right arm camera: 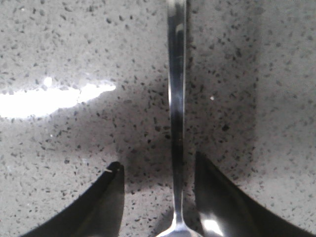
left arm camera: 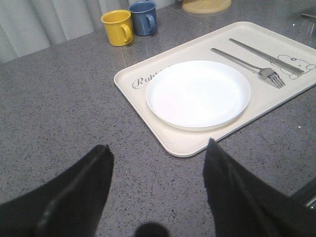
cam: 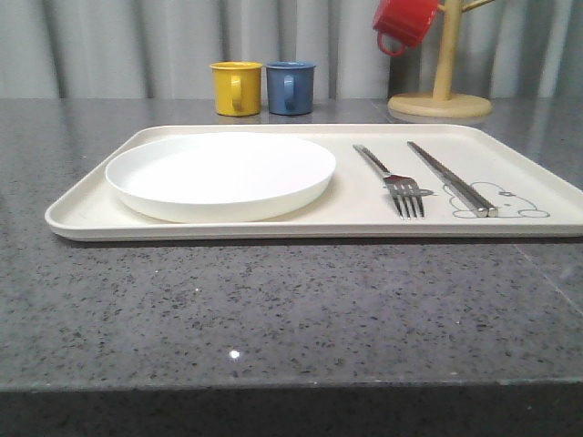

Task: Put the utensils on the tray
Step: 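Grasp the steel spoon with the right gripper and lift it, then lower the spoon onto the tray beside the chopsticks and release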

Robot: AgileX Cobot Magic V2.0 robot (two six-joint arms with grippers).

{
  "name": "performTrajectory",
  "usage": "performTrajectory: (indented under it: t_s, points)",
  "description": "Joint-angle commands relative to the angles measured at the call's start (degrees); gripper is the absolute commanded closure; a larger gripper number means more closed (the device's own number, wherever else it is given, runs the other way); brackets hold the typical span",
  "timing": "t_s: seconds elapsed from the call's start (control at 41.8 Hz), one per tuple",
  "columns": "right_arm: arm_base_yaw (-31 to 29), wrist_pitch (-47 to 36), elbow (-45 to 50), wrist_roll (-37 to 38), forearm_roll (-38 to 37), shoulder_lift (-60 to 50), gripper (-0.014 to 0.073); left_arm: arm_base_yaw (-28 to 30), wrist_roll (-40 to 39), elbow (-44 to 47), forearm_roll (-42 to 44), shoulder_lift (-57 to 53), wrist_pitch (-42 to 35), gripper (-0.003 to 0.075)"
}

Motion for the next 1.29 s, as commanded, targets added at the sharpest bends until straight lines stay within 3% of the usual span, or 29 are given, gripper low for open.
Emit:
performTrajectory:
  t_s: [0.0,0.168,0.526,0.742,1.101,1.268]
  points:
    - [-0.5,-0.5,-1.6,-0.6,-0.5,-2.5,0.0259,-0.4,-0.7,-1.4,-0.9,0.8,-4.3,0.0312]
    - [-0.5,-0.4,-1.6,-0.6,-0.5,-2.5,0.0442,-0.4,-0.7,-1.4,-0.9,0.8,-4.3,0.0312]
    - [-0.5,-0.5,-1.6,-0.5,-0.5,-2.5,0.0652,-0.4,-0.7,-1.4,-0.9,0.8,-4.3,0.0312]
    - [0.6,0.4,-1.7,-0.6,3.1,-4.3,0.0660,-0.4,-0.7,-1.4,-0.9,0.8,-4.3,0.0312]
    - [11.9,0.9,-4.0,-4.0,18.9,-10.1,0.0660,-0.4,-0.7,-1.4,-0.9,0.8,-4.3,0.0312]
    - [14.8,-0.4,-3.9,0.6,20.8,-7.9,0.0660,-0.4,-0.7,-1.4,-0.9,0.8,-4.3,0.0312]
